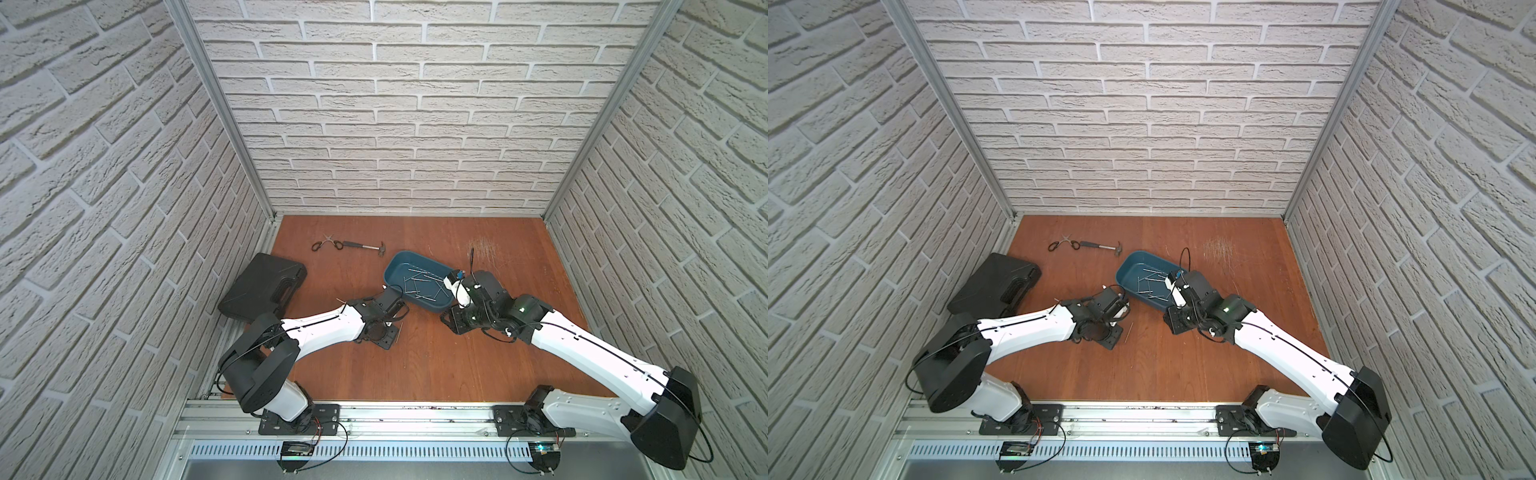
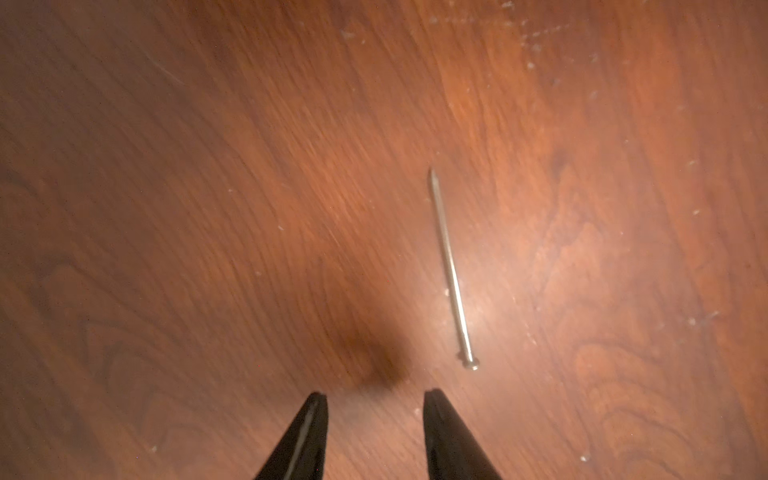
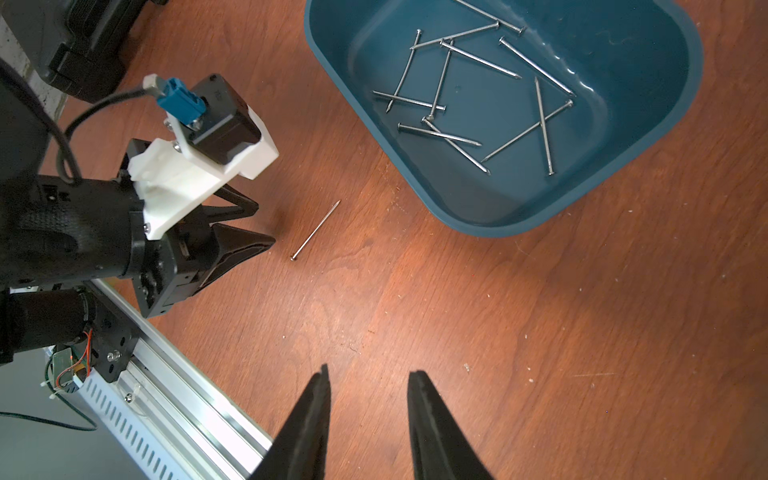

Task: Put the nails on the desktop into the storage box
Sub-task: Adjust the nail at the center of the board.

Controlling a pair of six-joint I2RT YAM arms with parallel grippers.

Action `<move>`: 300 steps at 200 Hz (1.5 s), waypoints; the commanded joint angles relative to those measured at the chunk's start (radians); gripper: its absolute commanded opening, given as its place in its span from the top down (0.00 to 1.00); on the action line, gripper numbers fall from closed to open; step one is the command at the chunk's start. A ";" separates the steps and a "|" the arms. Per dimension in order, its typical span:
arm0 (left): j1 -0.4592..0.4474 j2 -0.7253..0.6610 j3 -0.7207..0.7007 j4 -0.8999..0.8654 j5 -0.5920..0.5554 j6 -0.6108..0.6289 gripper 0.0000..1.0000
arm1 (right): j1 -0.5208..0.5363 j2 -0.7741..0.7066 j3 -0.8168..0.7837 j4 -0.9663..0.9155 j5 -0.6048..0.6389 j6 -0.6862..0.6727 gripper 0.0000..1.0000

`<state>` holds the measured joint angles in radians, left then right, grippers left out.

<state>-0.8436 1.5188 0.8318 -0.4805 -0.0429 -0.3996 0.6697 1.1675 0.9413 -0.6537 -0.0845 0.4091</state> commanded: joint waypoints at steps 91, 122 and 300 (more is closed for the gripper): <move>-0.112 0.090 0.083 -0.018 -0.006 -0.134 0.61 | 0.004 -0.022 -0.027 0.040 -0.003 0.005 0.65; -0.132 0.133 0.128 -0.027 -0.008 -0.170 0.61 | 0.003 -0.032 -0.035 0.035 0.003 0.000 0.65; -0.119 0.011 0.069 -0.033 -0.089 -0.295 0.56 | 0.034 -0.003 -0.090 0.042 -0.015 0.021 0.64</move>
<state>-0.9829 1.6382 0.9611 -0.4957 -0.0891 -0.6720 0.6739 1.1084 0.8639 -0.6537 -0.0639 0.4084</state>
